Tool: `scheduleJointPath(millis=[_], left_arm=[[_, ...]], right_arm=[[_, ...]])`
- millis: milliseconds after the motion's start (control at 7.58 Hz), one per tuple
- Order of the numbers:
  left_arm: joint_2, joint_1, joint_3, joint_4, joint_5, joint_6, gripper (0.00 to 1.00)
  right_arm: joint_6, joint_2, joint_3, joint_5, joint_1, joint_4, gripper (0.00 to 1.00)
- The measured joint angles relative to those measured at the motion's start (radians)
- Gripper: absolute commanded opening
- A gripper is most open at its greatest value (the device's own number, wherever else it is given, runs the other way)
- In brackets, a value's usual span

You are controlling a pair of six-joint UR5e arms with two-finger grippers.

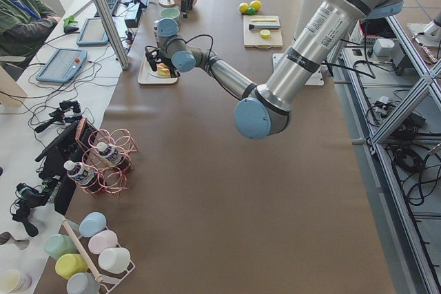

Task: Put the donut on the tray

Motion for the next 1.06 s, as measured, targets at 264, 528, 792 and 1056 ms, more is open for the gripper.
scheduleJointPath(millis=[264, 528, 792, 1056], left_arm=[[-0.142, 0.018, 0.182, -0.035, 0.097, -0.102, 0.0], [-0.265, 0.058, 0.423, -0.156, 0.184, -0.174, 0.0], [-0.355, 0.119, 0.603, -0.283, 0.255, -0.21, 0.0], [-0.379, 0.14, 0.651, -0.335, 0.275, -0.213, 0.98]], right_arm=[[-0.218, -0.165, 0.008, 0.071, 0.116, 0.006, 1.0], [-0.401, -0.327, 0.018, 0.13, 0.211, 0.05, 1.0], [-0.574, -0.438, 0.015, 0.155, 0.289, 0.075, 1.0], [-0.719, -0.5, 0.003, 0.152, 0.348, 0.078, 1.0]])
